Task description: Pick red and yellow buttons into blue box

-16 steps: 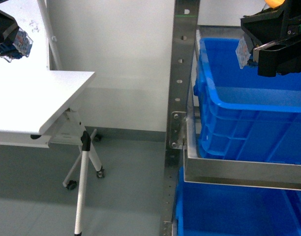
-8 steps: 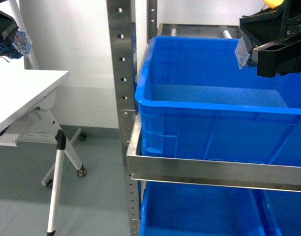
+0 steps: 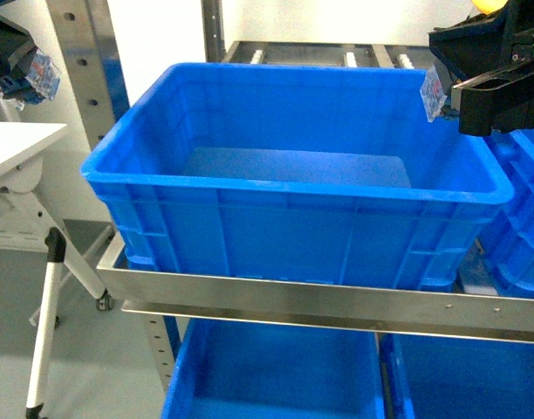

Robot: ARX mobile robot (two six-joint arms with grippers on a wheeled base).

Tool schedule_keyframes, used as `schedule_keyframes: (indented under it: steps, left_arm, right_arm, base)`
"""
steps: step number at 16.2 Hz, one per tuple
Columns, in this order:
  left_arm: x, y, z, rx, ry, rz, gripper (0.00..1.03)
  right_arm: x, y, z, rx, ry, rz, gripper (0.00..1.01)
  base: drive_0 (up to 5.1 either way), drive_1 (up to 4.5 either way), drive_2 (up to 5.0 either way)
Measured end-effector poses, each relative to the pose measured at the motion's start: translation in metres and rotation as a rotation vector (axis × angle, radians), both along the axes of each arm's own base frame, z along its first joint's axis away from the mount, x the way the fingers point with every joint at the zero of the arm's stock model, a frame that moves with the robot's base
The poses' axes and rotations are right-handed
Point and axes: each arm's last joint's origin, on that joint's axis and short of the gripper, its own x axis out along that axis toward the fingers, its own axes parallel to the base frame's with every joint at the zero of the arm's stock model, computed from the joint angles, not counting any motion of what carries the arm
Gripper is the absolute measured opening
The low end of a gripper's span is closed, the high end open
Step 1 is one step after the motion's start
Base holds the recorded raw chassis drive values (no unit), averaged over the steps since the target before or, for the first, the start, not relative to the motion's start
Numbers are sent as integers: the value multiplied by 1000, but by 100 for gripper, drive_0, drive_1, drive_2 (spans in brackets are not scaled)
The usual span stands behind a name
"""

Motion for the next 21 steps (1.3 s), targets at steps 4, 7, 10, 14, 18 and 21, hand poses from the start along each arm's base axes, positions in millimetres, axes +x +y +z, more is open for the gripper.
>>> schedule_keyframes:
  steps: [4,7,10,14,18,21]
  left_arm:
    - [0,0,0,0,2,0,24]
    - [0,0,1,-1,-3,0,24]
    - [0,0,0,0,5,0,24]
    - [0,0,0,0,-3,0,24]
    - [0,0,0,0,-2,0,24]
    - [0,0,0,0,-2,0,24]
  right_arm:
    - [0,0,0,0,0,-2,29]
    - [0,0,1,2,-6,-1,29]
    - [0,0,0,-1,3,0,29]
    - [0,0,1,1,-3,-1,29]
    - [0,0,0,0,0,-1,29]
    - [0,0,0,0,0,-1,29]
  base:
    - [495,-241,-241]
    - [495,-241,-241]
    - [505,-231,-231]
    - [497,-240,-240]
    - [490,-247,-247]
    - [495,-241,-241]
